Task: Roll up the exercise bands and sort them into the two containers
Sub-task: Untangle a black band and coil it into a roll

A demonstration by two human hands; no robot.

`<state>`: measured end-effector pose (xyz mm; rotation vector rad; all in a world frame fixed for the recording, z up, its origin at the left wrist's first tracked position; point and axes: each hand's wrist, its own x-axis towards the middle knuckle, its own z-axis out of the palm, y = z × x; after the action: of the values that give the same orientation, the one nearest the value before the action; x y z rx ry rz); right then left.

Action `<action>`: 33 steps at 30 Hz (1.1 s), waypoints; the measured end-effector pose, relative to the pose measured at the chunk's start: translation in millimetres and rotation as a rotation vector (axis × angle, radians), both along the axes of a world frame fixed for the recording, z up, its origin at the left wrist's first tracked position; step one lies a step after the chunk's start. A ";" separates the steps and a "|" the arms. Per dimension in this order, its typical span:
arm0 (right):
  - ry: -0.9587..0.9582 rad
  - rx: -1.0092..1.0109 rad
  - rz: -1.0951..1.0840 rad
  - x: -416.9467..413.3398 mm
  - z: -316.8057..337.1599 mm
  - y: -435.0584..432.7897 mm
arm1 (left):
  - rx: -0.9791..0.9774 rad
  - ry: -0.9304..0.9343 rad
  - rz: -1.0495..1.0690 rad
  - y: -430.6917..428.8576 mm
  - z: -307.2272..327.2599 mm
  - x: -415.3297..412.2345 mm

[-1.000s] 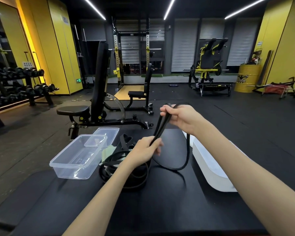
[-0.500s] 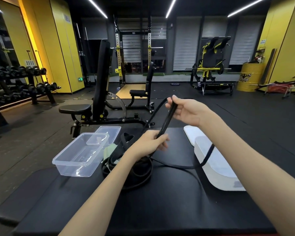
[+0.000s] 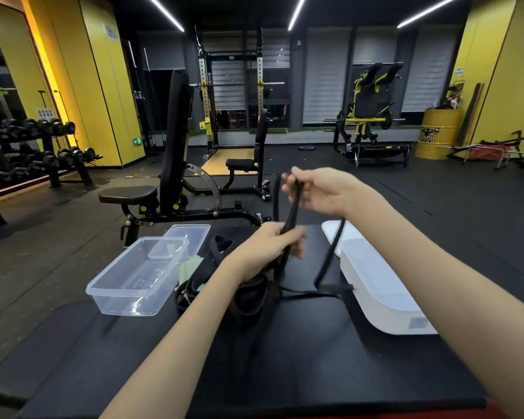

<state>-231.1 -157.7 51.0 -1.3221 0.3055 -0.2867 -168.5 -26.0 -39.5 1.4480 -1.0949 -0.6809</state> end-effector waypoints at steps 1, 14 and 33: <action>-0.049 0.033 -0.029 -0.1 7.3 -1.7 | 0.018 -0.005 -0.021 3.6 -5.7 0.6; 0.111 -0.039 0.162 -4.2 -43.4 8.8 | -0.239 0.306 0.088 -14.9 22.3 8.3; -0.053 -0.341 0.109 -26.8 -69.8 8.9 | 0.010 0.215 0.077 -7.3 3.5 2.0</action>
<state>-257.9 -148.8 -18.8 -1.6582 0.1422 -0.2900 -166.5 -33.3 -35.9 1.3830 -0.8660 -0.7686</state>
